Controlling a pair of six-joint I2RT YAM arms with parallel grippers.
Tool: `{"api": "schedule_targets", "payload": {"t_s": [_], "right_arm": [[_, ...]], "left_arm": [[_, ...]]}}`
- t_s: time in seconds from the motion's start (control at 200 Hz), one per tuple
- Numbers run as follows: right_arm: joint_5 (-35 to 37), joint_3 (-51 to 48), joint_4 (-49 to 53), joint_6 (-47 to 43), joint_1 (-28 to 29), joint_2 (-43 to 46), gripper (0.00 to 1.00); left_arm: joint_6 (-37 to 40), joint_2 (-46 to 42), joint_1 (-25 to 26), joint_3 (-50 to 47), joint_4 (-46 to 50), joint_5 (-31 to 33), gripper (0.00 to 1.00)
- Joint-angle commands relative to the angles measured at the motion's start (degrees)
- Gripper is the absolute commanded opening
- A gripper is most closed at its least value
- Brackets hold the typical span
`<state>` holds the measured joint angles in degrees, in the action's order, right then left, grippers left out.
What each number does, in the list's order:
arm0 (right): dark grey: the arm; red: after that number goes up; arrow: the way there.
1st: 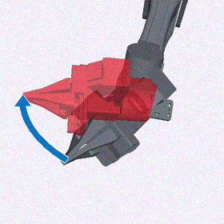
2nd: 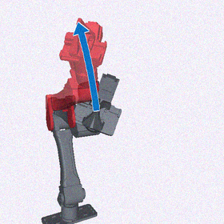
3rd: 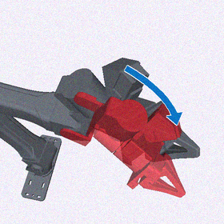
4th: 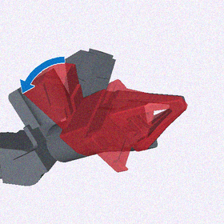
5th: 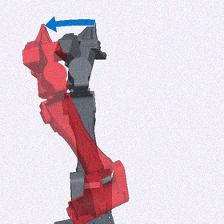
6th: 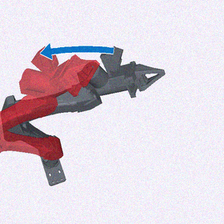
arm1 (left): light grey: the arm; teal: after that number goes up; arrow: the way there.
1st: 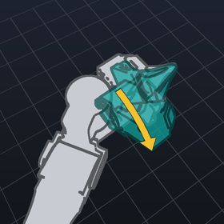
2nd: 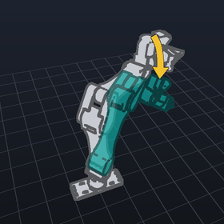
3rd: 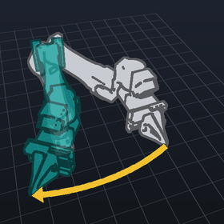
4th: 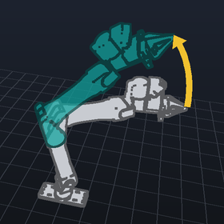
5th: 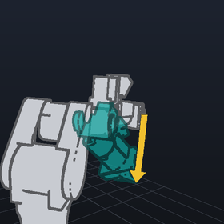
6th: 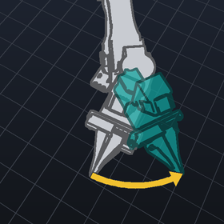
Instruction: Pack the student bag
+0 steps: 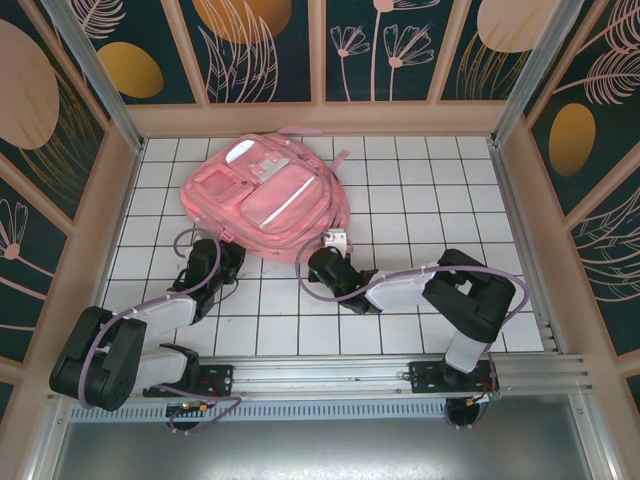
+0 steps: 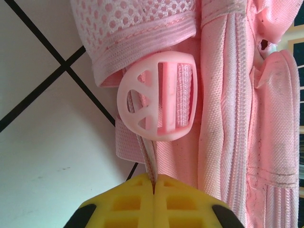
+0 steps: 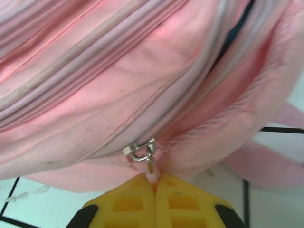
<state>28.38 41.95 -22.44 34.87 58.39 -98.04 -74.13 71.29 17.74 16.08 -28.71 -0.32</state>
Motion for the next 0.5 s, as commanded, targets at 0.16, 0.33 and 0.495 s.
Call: {"api": "schedule_targets", "payload": {"t_s": [0.16, 0.33, 0.495], "right_arm": [[0.83, -5.27, 3.15, -4.11, -7.24, 4.8, 0.0], [-4.99, -6.04, 0.94, -9.06, -9.62, 6.24, 0.0], [-13.6, -6.54, -2.79, -10.63, -7.37, 7.43, 0.0]], "left_arm": [[5.64, -5.15, -5.81, -0.67, 7.69, 6.51, 0.0], [8.99, -5.54, -8.99, -0.43, 9.03, 4.32, 0.0], [12.28, -8.36, -8.87, 1.04, 10.94, -3.35, 0.44]]}}
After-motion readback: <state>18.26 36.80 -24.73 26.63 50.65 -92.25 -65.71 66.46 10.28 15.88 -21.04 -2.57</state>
